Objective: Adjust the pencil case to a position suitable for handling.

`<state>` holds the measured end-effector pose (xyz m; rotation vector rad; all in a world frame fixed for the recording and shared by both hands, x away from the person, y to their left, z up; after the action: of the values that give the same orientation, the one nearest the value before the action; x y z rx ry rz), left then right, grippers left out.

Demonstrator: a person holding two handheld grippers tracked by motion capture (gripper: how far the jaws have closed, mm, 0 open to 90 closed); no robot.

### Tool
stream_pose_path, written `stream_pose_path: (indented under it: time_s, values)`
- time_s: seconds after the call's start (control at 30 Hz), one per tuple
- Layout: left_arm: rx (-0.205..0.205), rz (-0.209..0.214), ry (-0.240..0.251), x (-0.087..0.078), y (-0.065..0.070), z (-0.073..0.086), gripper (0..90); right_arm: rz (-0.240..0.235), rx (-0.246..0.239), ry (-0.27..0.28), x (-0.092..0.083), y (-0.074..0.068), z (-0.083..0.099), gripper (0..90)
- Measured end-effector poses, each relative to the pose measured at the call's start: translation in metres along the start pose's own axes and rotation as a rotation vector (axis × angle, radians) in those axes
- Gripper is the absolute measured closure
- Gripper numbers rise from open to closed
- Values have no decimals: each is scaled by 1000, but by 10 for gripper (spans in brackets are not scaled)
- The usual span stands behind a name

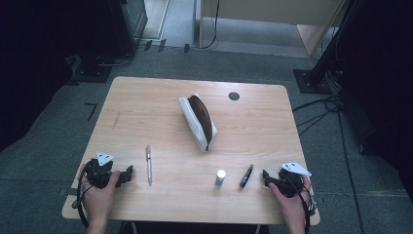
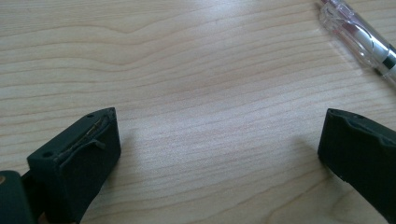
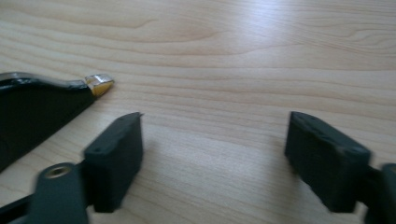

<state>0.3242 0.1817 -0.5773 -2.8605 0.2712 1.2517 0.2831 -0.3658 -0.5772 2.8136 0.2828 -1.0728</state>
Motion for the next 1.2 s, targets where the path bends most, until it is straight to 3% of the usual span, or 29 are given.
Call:
stream_pose_path:
  time_s: [0.07,0.2,0.43,0.6,0.73,0.97,1.2]
  values:
    - [-1,0,0,0,0,0,0,-2,8,-3,-2,0,-1,282]
    - [2,1,-1,0,0,0,0,-44,23,41,-11,-6,-16,284]
    - [4,1,-1,1,-1,-1,0,-68,-41,109,-25,-22,-62,282]
    - [4,1,-1,1,-1,-1,0,-118,-61,156,-30,-34,-97,299]
    - [4,1,-1,1,-1,-1,0,-138,-68,163,-32,-41,-109,324]
    - [5,1,-2,1,-1,-1,0,-225,-124,169,-32,-70,-142,404]
    - [4,1,-1,1,-1,-1,0,-261,-157,174,-26,-92,-164,430]
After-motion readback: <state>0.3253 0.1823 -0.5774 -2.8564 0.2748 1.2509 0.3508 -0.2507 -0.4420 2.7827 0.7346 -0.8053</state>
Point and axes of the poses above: each handheld gripper's, and its own axes: x roughly forward along the jaws, z roughly out of its underside, y roughly to its right, the point moved 8 cm from there along x, roughly forward along the jaws, and after that the axes turned 6 degrees about -x, right-handed, at the moved point
